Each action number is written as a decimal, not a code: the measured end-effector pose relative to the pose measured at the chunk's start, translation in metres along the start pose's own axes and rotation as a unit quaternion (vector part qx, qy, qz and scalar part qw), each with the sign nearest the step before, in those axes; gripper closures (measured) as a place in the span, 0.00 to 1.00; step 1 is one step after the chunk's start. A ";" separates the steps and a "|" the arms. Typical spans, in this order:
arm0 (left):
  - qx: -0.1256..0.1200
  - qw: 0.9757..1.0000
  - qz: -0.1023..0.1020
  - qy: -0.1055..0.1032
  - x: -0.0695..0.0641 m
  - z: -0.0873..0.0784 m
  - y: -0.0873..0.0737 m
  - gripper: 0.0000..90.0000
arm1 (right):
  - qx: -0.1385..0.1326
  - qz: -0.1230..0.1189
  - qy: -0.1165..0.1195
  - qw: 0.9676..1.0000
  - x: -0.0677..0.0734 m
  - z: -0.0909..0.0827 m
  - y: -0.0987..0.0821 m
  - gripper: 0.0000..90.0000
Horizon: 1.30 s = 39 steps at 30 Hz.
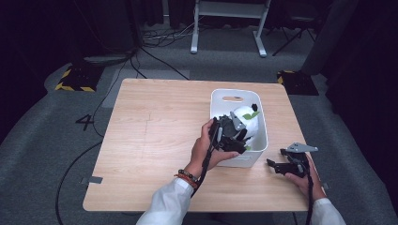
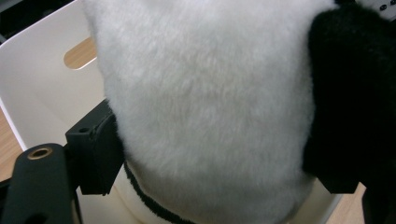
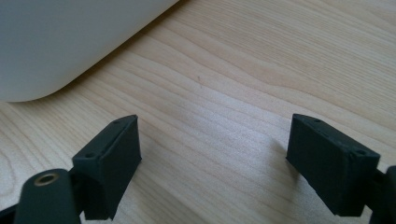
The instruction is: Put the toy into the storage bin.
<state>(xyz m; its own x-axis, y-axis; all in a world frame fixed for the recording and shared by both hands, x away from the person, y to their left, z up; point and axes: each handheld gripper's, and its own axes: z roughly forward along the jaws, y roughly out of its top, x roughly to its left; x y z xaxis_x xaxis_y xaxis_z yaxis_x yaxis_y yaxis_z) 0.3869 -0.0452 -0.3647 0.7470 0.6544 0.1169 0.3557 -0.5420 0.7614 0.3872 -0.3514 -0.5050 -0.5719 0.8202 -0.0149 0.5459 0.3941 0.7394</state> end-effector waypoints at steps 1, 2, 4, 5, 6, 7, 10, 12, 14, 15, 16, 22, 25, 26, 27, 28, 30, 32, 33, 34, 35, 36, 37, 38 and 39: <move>0.000 1.000 0.000 0.000 0.000 0.000 0.000 0.19 | 0.000 0.000 0.000 1.000 0.000 0.000 0.000 0.19; 0.001 1.000 0.000 -0.001 0.000 0.000 0.000 0.19 | 0.000 0.000 0.000 1.000 0.000 0.000 0.000 0.19; 0.005 1.000 0.005 -0.002 0.000 -0.001 -0.001 0.19 | 0.000 0.000 0.000 1.000 0.000 0.000 0.000 0.19; 0.004 1.000 0.005 -0.002 0.000 -0.001 -0.001 0.19 | 0.000 0.000 0.000 1.000 0.000 0.000 0.000 0.19; 0.004 1.000 0.004 -0.002 0.000 -0.001 -0.001 0.19 | 0.000 0.000 0.000 1.000 0.000 0.000 0.000 0.19; 0.005 1.000 0.003 -0.003 0.000 -0.001 -0.002 0.19 | 0.000 0.000 0.000 1.000 0.000 0.000 0.000 0.19; 0.004 1.000 0.003 -0.003 0.001 -0.001 -0.002 0.18 | 0.000 0.000 0.000 1.000 0.000 0.000 0.000 0.19; 0.006 1.000 0.002 -0.005 0.002 -0.002 -0.002 0.18 | 0.000 0.000 0.000 1.000 0.000 0.000 0.000 0.19; 0.006 1.000 0.001 -0.007 0.003 -0.002 -0.003 0.19 | 0.000 0.000 0.000 1.000 0.000 0.000 0.000 0.19; 0.007 1.000 0.001 -0.008 0.003 -0.003 -0.003 0.18 | 0.000 0.000 0.000 1.000 0.000 0.000 0.000 0.19; 0.007 1.000 0.001 -0.009 0.003 -0.003 -0.003 0.18 | 0.000 0.000 0.000 1.000 0.000 0.000 0.000 0.19; 0.006 1.000 0.000 -0.014 0.004 -0.006 -0.004 0.18 | 0.000 0.000 -0.001 1.000 0.000 0.000 0.000 0.19; 0.004 1.000 -0.003 -0.014 0.005 -0.007 -0.004 0.18 | 0.000 0.000 -0.001 1.000 0.000 0.000 0.000 0.19; 0.003 1.000 -0.004 -0.017 0.005 -0.008 -0.005 0.18 | 0.001 0.000 -0.001 1.000 0.000 0.000 0.000 0.19; 0.002 1.000 -0.006 -0.016 0.005 -0.008 -0.005 0.18 | 0.000 -0.001 -0.001 1.000 0.000 0.000 0.000 0.19; 0.002 1.000 -0.006 -0.015 0.005 -0.009 -0.005 0.18 | 0.000 -0.001 -0.001 1.000 0.000 0.000 0.000 0.19; 0.002 1.000 -0.006 -0.015 0.006 -0.010 -0.005 0.18 | 0.001 0.000 -0.001 1.000 0.000 0.000 0.000 0.19; 0.002 1.000 -0.005 -0.014 0.006 -0.011 -0.005 0.18 | 0.000 0.000 -0.001 1.000 0.000 0.000 0.000 0.19; 0.002 1.000 -0.005 -0.014 0.006 -0.012 -0.005 0.18 | 0.000 0.000 0.000 1.000 0.000 0.000 0.000 0.19; 0.002 1.000 -0.004 -0.013 0.006 -0.012 -0.005 0.18 | 0.000 0.000 0.000 1.000 0.000 0.000 0.000 0.19; 0.001 1.000 -0.005 -0.012 0.006 -0.013 -0.005 0.18 | 0.000 0.000 -0.001 1.000 0.000 0.000 0.000 0.19; -0.001 1.000 -0.006 -0.011 0.006 -0.013 -0.005 0.18 | 0.000 0.000 -0.001 1.000 0.000 0.000 0.000 0.19; -0.002 1.000 -0.007 -0.008 0.005 -0.014 -0.005 0.18 | 0.000 0.000 0.000 1.000 0.000 0.000 0.000 0.19; -0.005 1.000 -0.010 -0.007 0.005 -0.015 -0.005 0.18 | 0.000 0.000 0.000 1.000 0.000 0.000 0.000 0.19; -0.008 1.000 -0.009 -0.005 0.005 -0.016 -0.005 0.18 | 0.000 0.000 0.000 1.000 0.000 0.000 0.000 0.19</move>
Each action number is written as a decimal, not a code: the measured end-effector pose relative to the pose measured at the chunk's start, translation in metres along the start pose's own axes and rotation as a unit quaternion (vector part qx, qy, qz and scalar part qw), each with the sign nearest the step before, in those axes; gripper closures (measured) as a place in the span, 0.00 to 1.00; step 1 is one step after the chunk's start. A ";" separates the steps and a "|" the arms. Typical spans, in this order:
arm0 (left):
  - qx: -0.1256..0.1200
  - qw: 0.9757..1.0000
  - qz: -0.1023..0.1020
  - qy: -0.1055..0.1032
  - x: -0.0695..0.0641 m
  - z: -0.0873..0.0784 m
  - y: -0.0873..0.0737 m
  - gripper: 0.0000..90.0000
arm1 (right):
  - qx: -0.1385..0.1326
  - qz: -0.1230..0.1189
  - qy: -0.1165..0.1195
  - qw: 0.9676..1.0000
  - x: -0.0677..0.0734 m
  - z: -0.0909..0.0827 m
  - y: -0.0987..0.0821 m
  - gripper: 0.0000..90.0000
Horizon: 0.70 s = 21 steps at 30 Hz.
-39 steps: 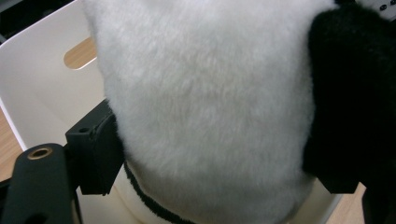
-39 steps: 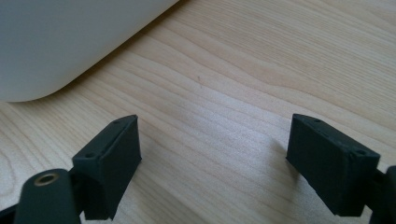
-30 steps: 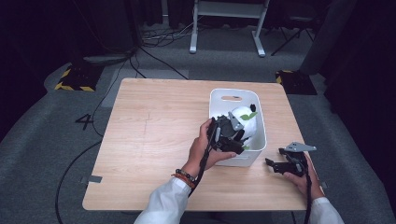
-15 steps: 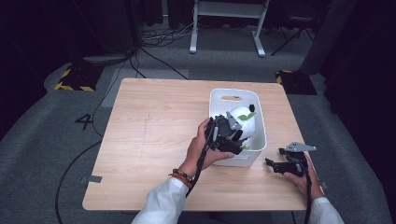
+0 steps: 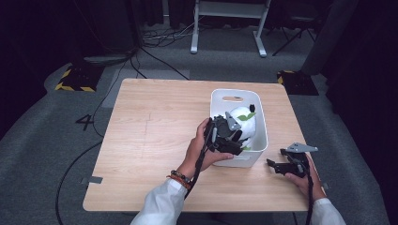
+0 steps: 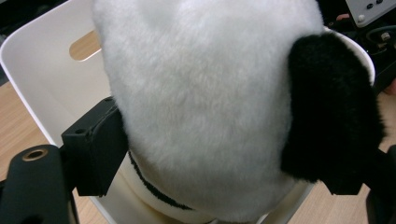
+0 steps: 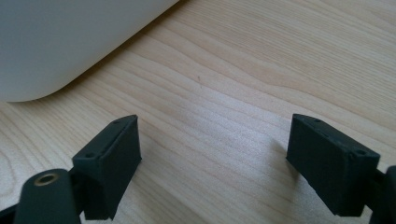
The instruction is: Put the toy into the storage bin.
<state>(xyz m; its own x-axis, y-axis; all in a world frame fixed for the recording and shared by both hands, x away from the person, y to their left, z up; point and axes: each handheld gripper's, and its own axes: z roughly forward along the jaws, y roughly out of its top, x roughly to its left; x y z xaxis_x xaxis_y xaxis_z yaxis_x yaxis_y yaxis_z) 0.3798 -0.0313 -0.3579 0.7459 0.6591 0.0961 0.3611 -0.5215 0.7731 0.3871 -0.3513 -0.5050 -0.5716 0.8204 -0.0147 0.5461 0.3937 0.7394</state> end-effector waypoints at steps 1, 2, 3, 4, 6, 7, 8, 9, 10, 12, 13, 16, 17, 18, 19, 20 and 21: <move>-0.004 1.000 0.000 0.001 0.000 -0.001 0.000 0.18 | 0.000 0.000 0.000 1.000 0.000 0.000 0.000 0.19; -0.007 1.000 -0.001 0.001 0.000 -0.002 0.000 0.18 | 0.000 0.000 0.000 1.000 0.000 0.000 0.000 0.19; -0.015 1.000 -0.002 0.001 0.000 -0.005 0.000 0.19 | 0.000 0.000 0.000 1.000 0.000 0.000 0.000 0.19; -0.026 1.000 -0.005 -0.001 0.001 -0.008 0.000 0.19 | 0.000 0.000 0.000 1.000 0.000 0.000 0.000 0.19; -0.046 0.999 -0.008 -0.004 0.002 -0.016 0.000 0.20 | 0.000 0.000 -0.001 1.000 0.000 0.000 0.000 0.19; -0.047 0.999 -0.007 -0.003 0.002 -0.017 0.000 0.21 | 0.000 0.000 0.000 1.000 0.000 0.000 0.000 0.19; -0.045 0.999 -0.002 -0.001 0.002 -0.019 0.000 0.21 | 0.000 0.000 0.000 1.000 0.000 0.000 0.000 0.19; -0.045 0.999 -0.003 -0.001 0.003 -0.021 -0.001 0.21 | 0.000 0.000 0.000 1.000 0.000 0.000 0.000 0.19; -0.045 0.999 -0.003 -0.002 0.004 -0.023 -0.002 0.20 | 0.000 0.000 0.000 1.000 0.000 0.000 0.000 0.19; -0.045 0.999 -0.003 0.000 0.005 -0.024 -0.003 0.20 | 0.000 0.000 0.000 1.000 0.000 0.000 0.000 0.19; -0.046 0.999 -0.004 0.000 0.006 -0.025 -0.004 0.20 | 0.000 0.000 0.000 1.000 0.000 0.000 0.000 0.19; -0.047 0.999 -0.004 0.002 0.008 -0.028 -0.006 0.20 | 0.000 0.000 0.000 1.000 0.000 0.000 0.000 0.19; -0.047 0.999 -0.003 0.001 0.009 -0.029 -0.007 0.20 | 0.000 0.000 0.000 1.000 0.000 0.000 0.000 0.19; -0.048 0.999 -0.002 0.005 0.010 -0.031 -0.008 0.20 | 0.000 0.000 0.000 1.000 0.000 0.000 0.000 0.19; -0.048 0.999 -0.002 0.005 0.010 -0.031 -0.008 0.20 | 0.000 0.000 0.000 1.000 0.000 0.000 0.000 0.19; -0.048 0.999 -0.002 0.005 0.011 -0.033 -0.008 0.20 | 0.000 0.000 0.000 1.000 0.000 0.000 0.000 0.19; -0.049 0.999 -0.002 0.007 0.013 -0.035 -0.009 0.20 | 0.000 0.000 0.000 1.000 0.000 0.000 0.000 0.19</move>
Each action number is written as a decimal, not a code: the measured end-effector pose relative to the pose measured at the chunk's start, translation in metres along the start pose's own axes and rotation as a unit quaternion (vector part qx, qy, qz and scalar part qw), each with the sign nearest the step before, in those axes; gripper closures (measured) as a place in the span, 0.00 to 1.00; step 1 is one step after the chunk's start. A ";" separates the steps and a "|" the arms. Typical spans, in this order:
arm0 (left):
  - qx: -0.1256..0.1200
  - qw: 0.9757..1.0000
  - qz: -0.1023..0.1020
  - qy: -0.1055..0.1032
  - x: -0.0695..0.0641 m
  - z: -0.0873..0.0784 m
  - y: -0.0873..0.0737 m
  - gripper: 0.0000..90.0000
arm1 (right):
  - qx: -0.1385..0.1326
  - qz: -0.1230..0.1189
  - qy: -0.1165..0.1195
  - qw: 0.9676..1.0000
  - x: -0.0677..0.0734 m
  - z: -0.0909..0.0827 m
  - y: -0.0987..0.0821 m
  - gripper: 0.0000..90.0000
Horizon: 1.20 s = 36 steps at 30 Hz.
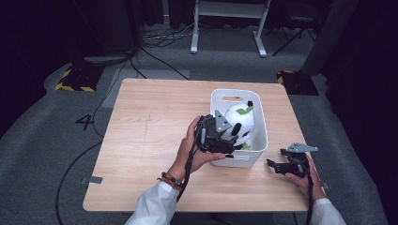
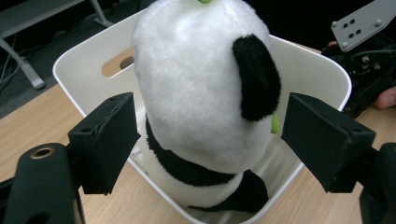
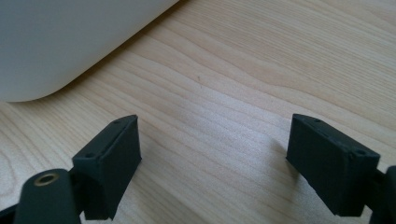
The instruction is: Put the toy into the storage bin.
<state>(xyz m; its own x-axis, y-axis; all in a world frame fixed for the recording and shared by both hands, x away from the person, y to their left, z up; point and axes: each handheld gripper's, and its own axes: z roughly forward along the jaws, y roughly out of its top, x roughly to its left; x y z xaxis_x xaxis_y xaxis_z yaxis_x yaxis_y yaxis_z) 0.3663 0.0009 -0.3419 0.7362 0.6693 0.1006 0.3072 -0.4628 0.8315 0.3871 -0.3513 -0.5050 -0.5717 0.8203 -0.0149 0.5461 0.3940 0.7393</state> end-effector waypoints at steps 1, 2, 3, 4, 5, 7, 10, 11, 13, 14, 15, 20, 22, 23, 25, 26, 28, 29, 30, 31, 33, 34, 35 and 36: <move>0.000 1.000 0.000 0.002 0.001 -0.001 0.000 0.20 | 0.000 0.000 0.000 1.000 0.000 0.000 0.000 0.19; 0.000 1.000 -0.001 0.004 0.001 -0.002 -0.001 0.20 | 0.000 0.000 0.000 1.000 0.000 0.000 0.000 0.19; -0.002 1.000 -0.003 0.003 0.003 -0.004 -0.001 0.21 | 0.000 0.000 0.000 1.000 0.000 0.000 0.000 0.19; -0.003 1.000 -0.005 0.002 0.004 -0.005 -0.002 0.21 | 0.000 0.001 0.000 1.000 0.000 0.000 0.000 0.19; -0.002 1.000 -0.004 0.006 0.005 -0.006 -0.003 0.21 | 0.000 0.000 0.000 1.000 0.000 0.000 0.000 0.19; -0.002 1.000 -0.006 0.006 0.008 -0.008 -0.005 0.21 | 0.000 0.000 0.000 1.000 0.000 0.000 0.000 0.19; -0.002 1.000 -0.010 0.011 0.011 -0.010 -0.008 0.21 | 0.000 0.000 0.000 1.000 0.000 0.000 0.000 0.19; 0.000 1.000 -0.010 0.013 0.012 -0.011 -0.010 0.21 | 0.000 0.000 0.000 1.000 0.000 0.000 0.000 0.19; 0.001 1.000 -0.010 0.016 0.014 -0.012 -0.012 0.21 | 0.000 0.000 0.000 1.000 0.000 0.000 0.000 0.19; 0.002 1.000 -0.013 0.015 0.016 -0.013 -0.013 0.21 | 0.000 0.000 0.000 1.000 0.000 0.000 0.000 0.19; 0.001 1.000 -0.015 0.016 0.017 -0.013 -0.014 0.21 | 0.000 0.000 0.000 1.000 0.000 0.000 0.000 0.19; -0.001 1.000 -0.018 0.018 0.021 -0.019 -0.018 0.21 | 0.000 0.000 0.000 1.000 0.000 0.000 0.000 0.19; -0.002 1.000 -0.019 0.019 0.022 -0.021 -0.020 0.21 | 0.000 0.000 0.000 1.000 0.000 0.000 0.000 0.19; -0.001 1.000 -0.019 0.021 0.023 -0.022 -0.021 0.21 | 0.000 0.000 0.000 1.000 0.000 0.000 0.000 0.19; 0.001 1.000 -0.019 0.024 0.025 -0.023 -0.023 0.21 | 0.000 0.000 0.000 1.000 0.000 0.000 0.000 0.19; 0.003 0.999 -0.020 0.027 0.026 -0.023 -0.024 0.21 | 0.000 0.000 0.000 1.000 0.000 0.000 0.000 0.19; 0.004 0.999 -0.020 0.028 0.028 -0.024 -0.026 0.21 | 0.000 0.000 0.000 1.000 0.000 0.000 0.000 0.19; 0.006 0.999 -0.021 0.032 0.031 -0.025 -0.029 0.21 | 0.000 0.000 0.000 1.000 0.000 0.000 0.000 0.19; 0.006 0.999 -0.021 0.032 0.031 -0.025 -0.029 0.21 | 0.000 0.000 0.000 1.000 0.000 0.000 0.000 0.19; 0.005 0.999 -0.027 0.031 0.033 -0.025 -0.030 0.21 | 0.000 0.000 0.000 1.000 0.000 0.000 0.000 0.19; 0.011 0.999 -0.024 0.036 0.035 -0.025 -0.033 0.21 | 0.000 0.000 0.000 1.000 0.000 0.000 0.000 0.19; 0.012 0.999 -0.027 0.037 0.036 -0.025 -0.035 0.21 | 0.000 0.000 0.000 1.000 0.000 0.000 0.000 0.19; 0.014 0.999 -0.029 0.036 0.037 -0.025 -0.037 0.21 | 0.000 0.000 0.000 1.000 0.000 0.000 0.000 0.19; 0.016 0.999 -0.026 0.037 0.038 -0.025 -0.038 0.21 | 0.000 0.000 -0.001 1.000 0.000 0.000 0.000 0.19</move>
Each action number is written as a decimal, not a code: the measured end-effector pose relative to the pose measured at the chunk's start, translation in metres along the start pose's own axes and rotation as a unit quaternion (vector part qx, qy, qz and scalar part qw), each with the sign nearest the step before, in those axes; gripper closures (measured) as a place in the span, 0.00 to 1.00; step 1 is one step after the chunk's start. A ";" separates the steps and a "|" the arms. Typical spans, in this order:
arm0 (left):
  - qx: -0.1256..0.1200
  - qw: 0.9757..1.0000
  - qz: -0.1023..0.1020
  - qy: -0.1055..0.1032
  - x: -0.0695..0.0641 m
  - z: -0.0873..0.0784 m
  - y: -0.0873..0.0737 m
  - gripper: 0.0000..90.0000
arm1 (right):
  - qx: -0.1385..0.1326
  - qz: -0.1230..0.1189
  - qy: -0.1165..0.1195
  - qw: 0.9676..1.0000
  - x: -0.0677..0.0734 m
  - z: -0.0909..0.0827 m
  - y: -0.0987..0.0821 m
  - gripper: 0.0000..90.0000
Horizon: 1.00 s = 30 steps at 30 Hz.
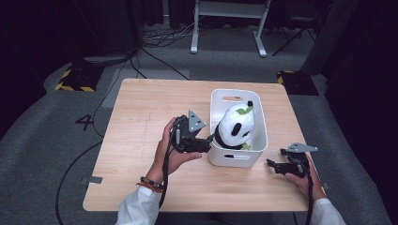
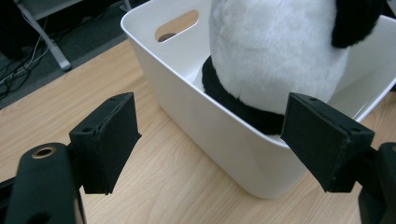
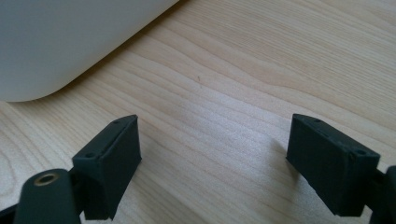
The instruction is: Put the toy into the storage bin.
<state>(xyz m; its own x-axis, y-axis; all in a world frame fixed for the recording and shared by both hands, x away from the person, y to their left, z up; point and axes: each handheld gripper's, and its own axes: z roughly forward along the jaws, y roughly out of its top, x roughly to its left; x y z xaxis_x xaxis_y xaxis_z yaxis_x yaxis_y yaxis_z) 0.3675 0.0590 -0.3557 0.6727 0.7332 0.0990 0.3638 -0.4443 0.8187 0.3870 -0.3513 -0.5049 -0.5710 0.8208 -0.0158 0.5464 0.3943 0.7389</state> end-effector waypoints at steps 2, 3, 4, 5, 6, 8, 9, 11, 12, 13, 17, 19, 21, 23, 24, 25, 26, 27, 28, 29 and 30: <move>0.000 1.000 -0.001 0.005 0.002 -0.001 -0.003 0.21 | 0.000 0.000 0.000 1.000 0.000 0.000 0.000 0.19; -0.002 1.000 -0.001 0.005 0.003 -0.002 -0.004 0.21 | 0.000 0.000 0.000 1.000 0.000 0.000 0.000 0.19; -0.003 1.000 -0.003 0.006 0.003 -0.002 -0.005 0.21 | 0.000 0.000 0.000 1.000 0.000 0.000 0.000 0.19; -0.001 1.000 0.000 0.007 0.004 -0.003 -0.006 0.21 | 0.000 0.000 -0.001 1.000 0.000 0.000 0.000 0.19; 0.002 1.000 0.001 0.009 0.004 -0.004 -0.007 0.21 | 0.000 0.000 -0.001 1.000 0.000 0.000 0.000 0.19; 0.003 1.000 0.001 0.008 0.006 -0.005 -0.010 0.21 | -0.001 -0.001 -0.001 1.000 0.000 0.000 0.000 0.19; 0.008 1.000 0.003 0.010 0.007 -0.005 -0.012 0.21 | -0.001 -0.001 -0.001 1.000 0.000 0.000 0.000 0.19; 0.010 1.000 0.004 0.010 0.008 -0.004 -0.014 0.21 | 0.000 0.000 -0.001 1.000 0.000 0.000 0.000 0.19; 0.014 1.000 0.007 0.009 0.009 -0.004 -0.017 0.20 | -0.001 -0.001 -0.001 1.000 0.000 0.000 0.000 0.19; 0.014 1.000 0.009 0.002 0.010 -0.004 -0.019 0.20 | -0.001 -0.001 -0.002 1.000 0.000 0.000 0.000 0.19; 0.023 1.000 0.018 0.008 0.011 -0.003 -0.023 0.20 | -0.001 -0.001 -0.001 1.000 0.000 0.000 0.000 0.19; 0.029 0.999 0.015 0.011 0.011 -0.001 -0.026 0.20 | -0.001 -0.001 -0.002 1.000 0.000 0.000 0.000 0.19; 0.034 0.999 0.012 0.015 0.012 -0.001 -0.028 0.20 | 0.000 0.000 -0.001 1.000 0.000 0.000 0.000 0.19; 0.035 0.999 0.011 0.015 0.013 0.000 -0.031 0.20 | 0.000 0.000 -0.002 1.000 0.000 0.000 0.000 0.19; 0.039 0.999 0.011 0.019 0.015 0.000 -0.033 0.20 | 0.000 0.000 -0.001 1.000 0.000 0.000 0.000 0.19; 0.039 0.999 0.011 0.019 0.015 0.000 -0.033 0.20 | 0.000 0.000 -0.001 1.000 0.000 0.000 0.000 0.19; 0.038 0.999 0.010 0.020 0.015 0.000 -0.034 0.20 | 0.000 0.000 -0.001 1.000 0.000 0.000 0.000 0.19; 0.041 0.999 0.009 0.020 0.016 0.000 -0.036 0.20 | 0.000 0.000 -0.001 1.000 0.000 0.000 0.000 0.19; 0.042 0.999 0.010 0.021 0.017 0.000 -0.037 0.20 | 0.000 0.000 -0.002 1.000 0.000 0.000 0.000 0.19; 0.044 0.999 0.008 0.024 0.017 0.000 -0.038 0.20 | 0.000 0.000 -0.002 1.000 0.000 0.000 0.000 0.19; 0.047 0.999 0.011 0.025 0.019 0.001 -0.040 0.20 | -0.001 0.000 -0.002 1.000 0.000 0.000 0.000 0.19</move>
<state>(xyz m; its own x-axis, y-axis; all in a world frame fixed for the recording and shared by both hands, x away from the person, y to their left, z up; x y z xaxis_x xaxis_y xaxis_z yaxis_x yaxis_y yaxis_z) 0.3658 0.0903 -0.3874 0.6489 0.7466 0.1469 0.4099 -0.5056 0.7592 0.3867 -0.3510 -0.5049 -0.5688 0.8223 -0.0179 0.5459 0.3936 0.7397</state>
